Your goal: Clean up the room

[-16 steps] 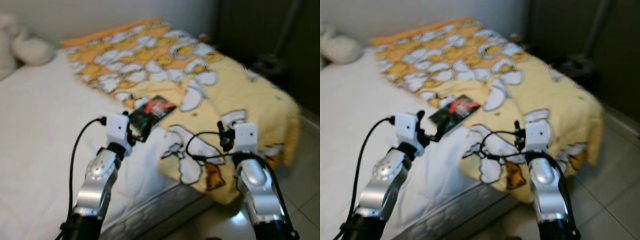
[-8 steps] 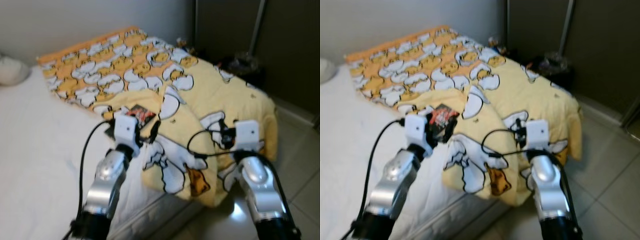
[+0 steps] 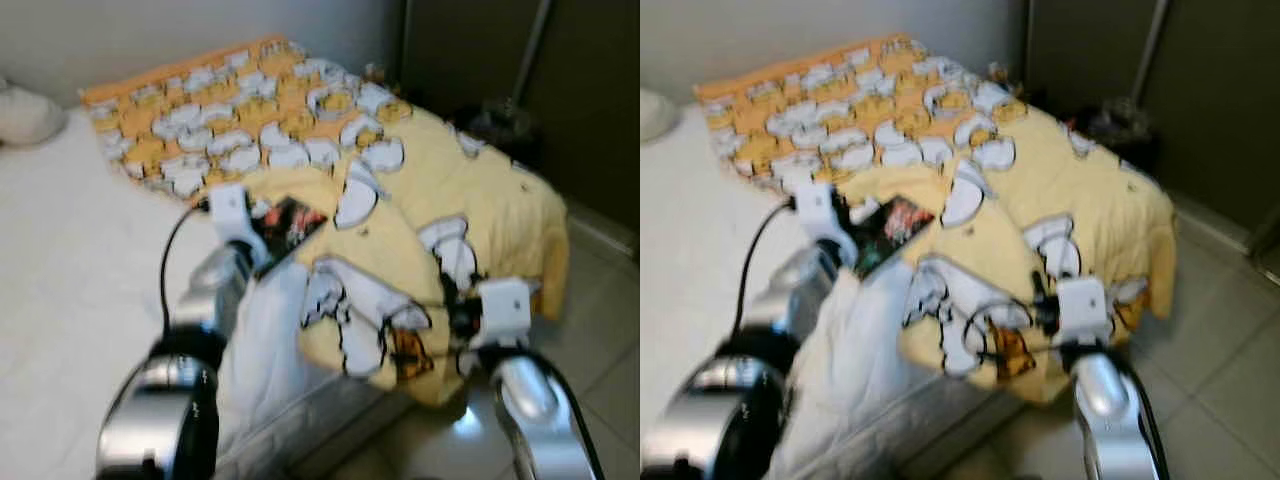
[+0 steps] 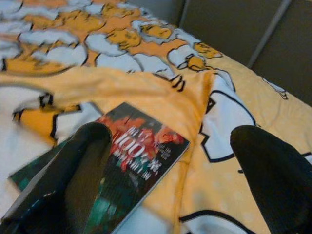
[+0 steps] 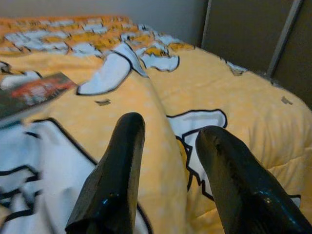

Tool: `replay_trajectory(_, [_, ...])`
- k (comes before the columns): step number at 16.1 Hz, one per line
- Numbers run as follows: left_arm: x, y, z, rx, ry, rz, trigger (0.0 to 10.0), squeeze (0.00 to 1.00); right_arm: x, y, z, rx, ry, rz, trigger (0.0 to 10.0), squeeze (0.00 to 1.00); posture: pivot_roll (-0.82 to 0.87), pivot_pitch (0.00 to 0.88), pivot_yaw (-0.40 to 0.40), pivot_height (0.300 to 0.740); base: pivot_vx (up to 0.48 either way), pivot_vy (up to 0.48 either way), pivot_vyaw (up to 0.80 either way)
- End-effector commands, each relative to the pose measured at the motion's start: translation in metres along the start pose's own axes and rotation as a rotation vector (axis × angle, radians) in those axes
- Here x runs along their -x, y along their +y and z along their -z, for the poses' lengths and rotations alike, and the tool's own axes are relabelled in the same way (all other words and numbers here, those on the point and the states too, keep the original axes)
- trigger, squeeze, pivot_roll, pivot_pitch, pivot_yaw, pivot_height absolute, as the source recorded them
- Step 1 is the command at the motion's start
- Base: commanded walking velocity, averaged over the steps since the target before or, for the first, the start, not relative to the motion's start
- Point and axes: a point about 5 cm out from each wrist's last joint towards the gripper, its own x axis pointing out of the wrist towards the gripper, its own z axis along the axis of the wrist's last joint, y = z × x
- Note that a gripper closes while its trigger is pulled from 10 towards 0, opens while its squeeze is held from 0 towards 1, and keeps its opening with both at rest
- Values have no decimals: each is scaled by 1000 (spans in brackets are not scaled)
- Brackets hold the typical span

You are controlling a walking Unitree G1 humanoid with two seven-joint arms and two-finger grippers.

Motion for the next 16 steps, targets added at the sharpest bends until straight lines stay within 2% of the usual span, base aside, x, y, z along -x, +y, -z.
replay_trajectory(1, [-2,6,8,73,39,-56,10000,0,14,-2,-7,6,-10,-39,10000,0,-360,90,150,740,0,0,0])
replay_trajectory(4, [-3,11,13,117,64,-133,10000,0,39,0,-7,13,19,-91,10000,0,-398,132,162,740,0,0,0])
replay_trajectory(6, [-1,19,19,141,87,-202,10000,0,53,4,-13,3,31,-91,10000,0,-424,178,176,740,0,0,0])
replay_trajectory(8, [1,26,18,159,80,-245,10000,0,63,6,-15,3,46,-105,10000,0,-431,209,177,740,0,0,0])
replay_trajectory(10, [6,41,16,169,45,-342,10000,0,86,8,-13,1,106,-113,10000,0,-454,261,169,740,0,0,0])
replay_trajectory(11, [8,47,12,207,6,-381,10000,0,95,7,-13,-3,135,-107,10000,0,-460,273,165,740,0,0,0])
replay_trajectory(14, [11,56,6,242,-53,-431,10000,0,104,6,-13,-6,156,-103,10000,0,-456,281,158,740,0,0,0])
replay_trajectory(16, [15,65,5,295,-71,-475,10000,0,107,7,-11,-12,166,-114,10000,0,-444,283,158,740,0,0,0])
